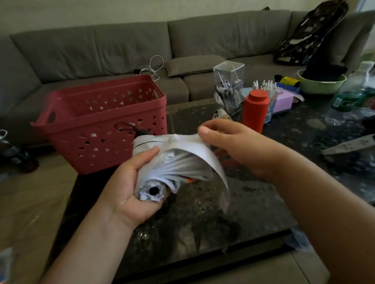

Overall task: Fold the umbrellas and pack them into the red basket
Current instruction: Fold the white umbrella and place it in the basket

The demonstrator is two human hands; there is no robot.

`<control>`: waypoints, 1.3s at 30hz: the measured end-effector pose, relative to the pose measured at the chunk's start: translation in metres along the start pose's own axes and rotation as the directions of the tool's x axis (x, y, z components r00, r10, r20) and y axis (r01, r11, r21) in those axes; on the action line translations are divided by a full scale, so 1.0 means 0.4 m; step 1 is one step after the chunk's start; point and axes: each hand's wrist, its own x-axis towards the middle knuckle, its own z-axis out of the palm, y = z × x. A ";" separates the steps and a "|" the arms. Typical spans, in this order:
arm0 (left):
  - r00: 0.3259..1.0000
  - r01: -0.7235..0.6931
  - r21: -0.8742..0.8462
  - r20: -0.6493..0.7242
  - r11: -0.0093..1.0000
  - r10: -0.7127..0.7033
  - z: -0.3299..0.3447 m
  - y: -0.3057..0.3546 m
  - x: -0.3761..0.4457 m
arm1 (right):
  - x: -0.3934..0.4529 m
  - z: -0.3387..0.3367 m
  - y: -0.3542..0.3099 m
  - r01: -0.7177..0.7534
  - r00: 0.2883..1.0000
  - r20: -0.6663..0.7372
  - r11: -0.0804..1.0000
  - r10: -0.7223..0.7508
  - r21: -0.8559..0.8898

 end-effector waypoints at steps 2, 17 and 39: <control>0.999 -0.042 -0.093 0.013 0.995 0.043 -0.007 0.013 0.008 | -0.004 0.013 0.005 0.001 1.000 0.016 1.000 -0.001 0.013; 0.981 -0.192 -0.377 -0.040 0.906 0.191 -0.008 0.001 0.021 | -0.009 0.113 0.015 0.450 0.736 -0.222 0.707 -0.640 -0.545; 0.517 -0.685 0.638 0.085 0.352 0.851 0.025 -0.044 -0.029 | -0.034 0.079 -0.021 0.302 0.911 -0.110 0.825 -0.397 -0.478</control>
